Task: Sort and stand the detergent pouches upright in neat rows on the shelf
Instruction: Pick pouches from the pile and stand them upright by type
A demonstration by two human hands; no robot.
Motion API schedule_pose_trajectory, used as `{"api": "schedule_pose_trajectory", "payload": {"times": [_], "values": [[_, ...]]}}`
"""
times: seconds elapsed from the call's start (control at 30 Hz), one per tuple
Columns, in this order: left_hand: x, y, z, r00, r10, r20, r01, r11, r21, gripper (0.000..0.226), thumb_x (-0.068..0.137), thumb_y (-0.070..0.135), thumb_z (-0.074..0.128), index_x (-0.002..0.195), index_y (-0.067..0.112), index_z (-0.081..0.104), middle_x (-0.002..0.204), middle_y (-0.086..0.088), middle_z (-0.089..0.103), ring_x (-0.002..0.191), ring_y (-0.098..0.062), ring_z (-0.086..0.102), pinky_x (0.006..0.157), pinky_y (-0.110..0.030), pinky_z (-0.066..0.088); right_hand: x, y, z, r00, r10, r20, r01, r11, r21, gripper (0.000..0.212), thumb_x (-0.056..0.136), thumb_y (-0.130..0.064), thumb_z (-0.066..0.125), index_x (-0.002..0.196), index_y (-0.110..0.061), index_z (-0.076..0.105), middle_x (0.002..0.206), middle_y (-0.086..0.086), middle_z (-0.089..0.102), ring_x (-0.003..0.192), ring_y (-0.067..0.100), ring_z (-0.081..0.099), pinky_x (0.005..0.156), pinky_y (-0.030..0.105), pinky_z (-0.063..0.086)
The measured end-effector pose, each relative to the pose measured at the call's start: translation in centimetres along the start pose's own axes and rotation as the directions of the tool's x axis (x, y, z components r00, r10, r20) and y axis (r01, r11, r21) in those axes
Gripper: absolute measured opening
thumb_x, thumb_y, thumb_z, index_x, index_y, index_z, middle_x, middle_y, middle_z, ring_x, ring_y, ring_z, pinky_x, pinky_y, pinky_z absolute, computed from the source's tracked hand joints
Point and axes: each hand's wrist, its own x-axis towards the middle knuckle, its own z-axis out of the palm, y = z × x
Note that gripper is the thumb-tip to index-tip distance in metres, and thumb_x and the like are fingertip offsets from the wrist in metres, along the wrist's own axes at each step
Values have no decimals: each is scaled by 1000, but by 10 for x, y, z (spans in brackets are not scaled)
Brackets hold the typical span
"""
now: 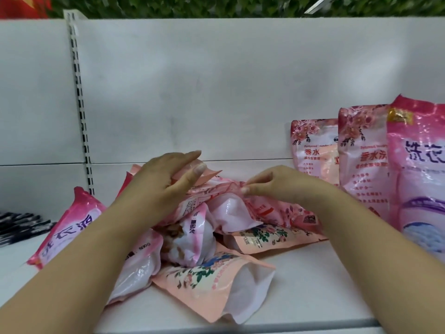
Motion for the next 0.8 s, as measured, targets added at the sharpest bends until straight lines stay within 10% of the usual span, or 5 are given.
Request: {"api": "schedule_pose_trajectory", "payload": {"times": [0.17,0.3,0.6,0.7,0.8], "values": [[-2,3,0,993,32,-114,-25,998,62,70,69,72,23,121,39,55,131,10,47,127,-11,31,99,-23,19,6,-1,15,969,-111,-223,111,994,-12,20,86,-27,63,98,-14,73,85,-9,66,69,3,52,52,2,36],[0,4,1,986,140,-92,-134,989,68,82,72,83,15,114,33,64,113,20,50,115,-5,40,101,-34,29,9,-2,2,898,29,-440,129,937,325,18,90,-23,56,101,-14,67,83,-4,66,66,19,60,70,31,54],[3,10,4,989,145,32,-149,977,155,111,55,91,-8,126,33,55,131,18,51,124,-3,33,104,-32,17,4,-44,-40,800,215,-560,522,210,827,7,81,-11,66,76,-7,66,74,10,71,66,25,68,69,41,57],[-3,14,3,988,138,62,-143,986,89,90,44,98,-3,122,61,22,131,41,20,122,23,5,104,-15,-3,8,-74,-36,833,187,-520,488,192,851,9,80,-10,66,73,-5,64,96,22,68,83,34,66,83,58,50],[-8,15,0,997,38,61,-26,983,-180,94,40,101,20,126,65,9,140,30,23,136,4,12,115,-38,12,12,-111,-18,933,112,-341,339,36,940,4,81,-5,61,83,-1,61,95,29,65,75,36,66,63,53,54]]}}
